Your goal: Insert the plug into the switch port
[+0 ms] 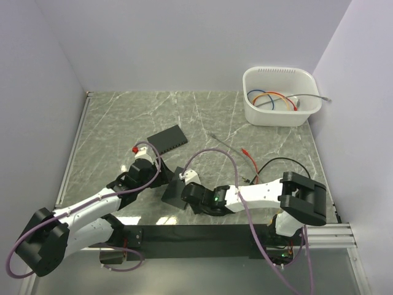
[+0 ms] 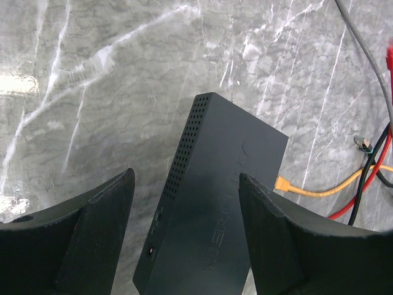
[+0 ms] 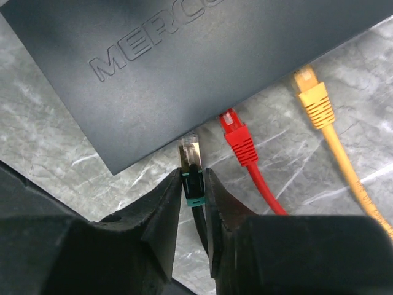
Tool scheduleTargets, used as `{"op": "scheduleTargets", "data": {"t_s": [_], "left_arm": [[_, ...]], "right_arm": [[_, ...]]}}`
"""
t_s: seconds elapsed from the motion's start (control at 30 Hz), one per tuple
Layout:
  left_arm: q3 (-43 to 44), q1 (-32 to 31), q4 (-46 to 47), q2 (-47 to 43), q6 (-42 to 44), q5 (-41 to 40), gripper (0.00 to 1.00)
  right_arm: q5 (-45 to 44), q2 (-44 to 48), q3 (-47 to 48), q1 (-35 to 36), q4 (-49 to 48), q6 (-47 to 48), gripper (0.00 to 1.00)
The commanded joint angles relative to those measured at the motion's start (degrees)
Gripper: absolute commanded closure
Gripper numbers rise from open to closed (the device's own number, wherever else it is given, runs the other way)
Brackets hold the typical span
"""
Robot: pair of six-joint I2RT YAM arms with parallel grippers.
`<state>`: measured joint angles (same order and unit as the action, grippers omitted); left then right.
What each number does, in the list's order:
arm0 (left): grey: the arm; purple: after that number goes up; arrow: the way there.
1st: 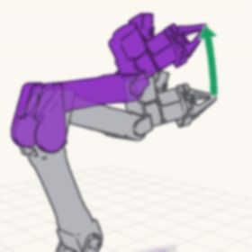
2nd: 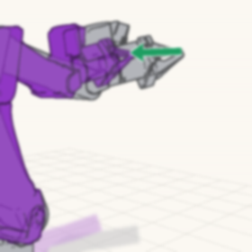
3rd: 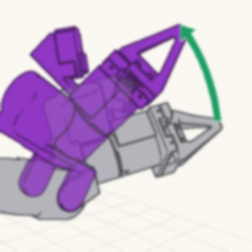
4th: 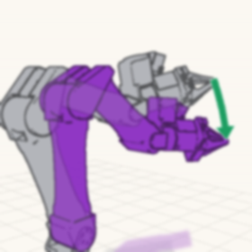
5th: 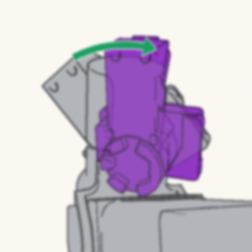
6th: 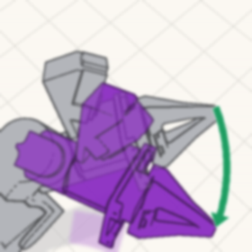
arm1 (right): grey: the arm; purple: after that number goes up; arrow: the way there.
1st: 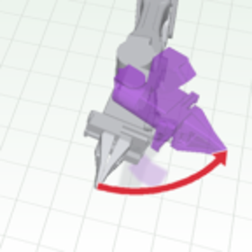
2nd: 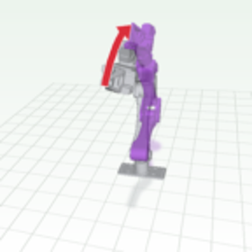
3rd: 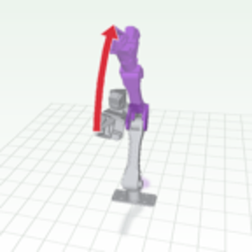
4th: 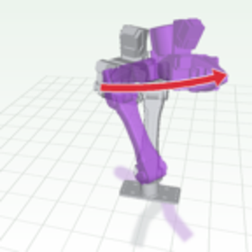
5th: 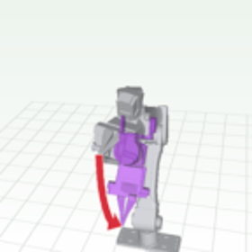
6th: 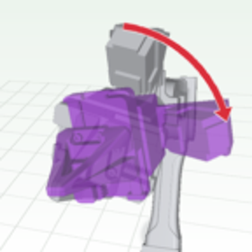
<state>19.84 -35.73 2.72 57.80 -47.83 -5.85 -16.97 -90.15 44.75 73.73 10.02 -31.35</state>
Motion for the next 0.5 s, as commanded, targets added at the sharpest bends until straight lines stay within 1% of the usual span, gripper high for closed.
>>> {"op": "scheduleTargets", "data": {"t_s": [0.0, 0.13, 0.3, 0.37, 0.47], "left_arm": [[0.0, -0.5, 2.4, -0.1, -0.6, 0.0, 0.26], [0.1, -0.6, 2.3, -0.1, -0.6, -0.4, 0.26], [1.3, -0.7, 1.9, 0.8, -0.2, -0.8, 0.26], [1.9, -0.7, 1.8, 1.3, -0.1, -0.9, 0.26], [2.4, -0.7, 1.8, 1.6, -0.1, -0.9, 0.26]], "right_arm": [[-1.9, 1.7, -0.9, 1.1, -1.4, -1.7, 0.71], [-1.0, 5.1, -5.4, 1.4, -4.4, -2.4, 0.67], [-1.0, 11.4, -8.9, 1.8, -6.0, -3.8, 0.64], [-0.7, 12.7, -9.9, 1.8, -6.3, -4.3, 0.62], [-0.4, 12.6, -10.2, 1.8, -6.1, -5.2, 0.55]]}}
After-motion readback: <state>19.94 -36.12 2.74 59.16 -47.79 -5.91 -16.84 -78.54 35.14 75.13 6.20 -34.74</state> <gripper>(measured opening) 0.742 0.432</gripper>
